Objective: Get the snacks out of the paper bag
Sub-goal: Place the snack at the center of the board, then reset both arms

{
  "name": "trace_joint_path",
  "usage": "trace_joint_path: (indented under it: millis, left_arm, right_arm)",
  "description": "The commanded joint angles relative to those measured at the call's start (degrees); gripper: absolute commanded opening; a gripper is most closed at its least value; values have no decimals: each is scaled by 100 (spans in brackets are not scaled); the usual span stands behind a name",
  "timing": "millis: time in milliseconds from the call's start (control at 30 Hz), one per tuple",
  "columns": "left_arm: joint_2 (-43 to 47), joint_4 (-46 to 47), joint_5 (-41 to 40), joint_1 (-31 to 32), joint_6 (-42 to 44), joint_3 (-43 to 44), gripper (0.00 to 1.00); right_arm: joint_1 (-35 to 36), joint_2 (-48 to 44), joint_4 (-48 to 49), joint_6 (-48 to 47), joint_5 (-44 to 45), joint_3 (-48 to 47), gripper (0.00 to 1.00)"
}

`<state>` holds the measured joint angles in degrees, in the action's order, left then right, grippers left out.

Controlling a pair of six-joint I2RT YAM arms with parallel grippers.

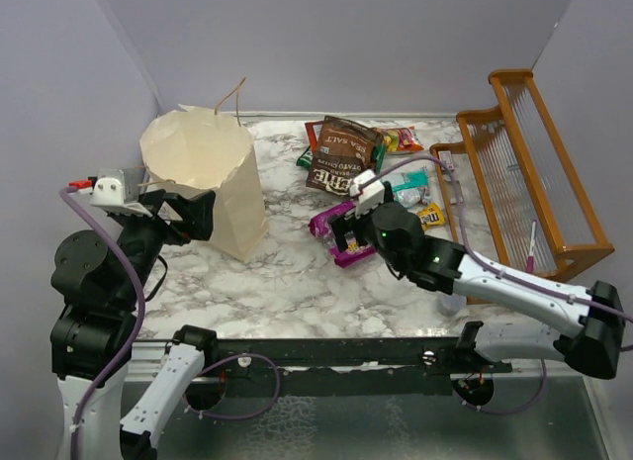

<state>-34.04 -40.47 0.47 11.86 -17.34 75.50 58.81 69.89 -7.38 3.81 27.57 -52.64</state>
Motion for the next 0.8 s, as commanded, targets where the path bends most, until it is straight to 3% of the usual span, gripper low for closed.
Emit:
trace_joint_path:
  millis: [0,100,367,533,767]
  left_arm:
    - [195,13,331,65,118,43,99]
    - [177,-31,235,114,180,162,99]
    - [210,-23,-104,527,266,1089,99]
    - [456,170,-440,573,429,1055,99]
    - [524,389,-530,574,352,765,99]
  right_arm:
    - [17,-634,148,397,-263,184,99]
    - [17,-999,14,418,-741,112,99]
    - [17,-1869,-1046,372,-304,-1325,99]
    - [12,-2411,-1437,377,-465,-2079,99]
    - [12,-3075,-1260,287,-682,-2312,99]
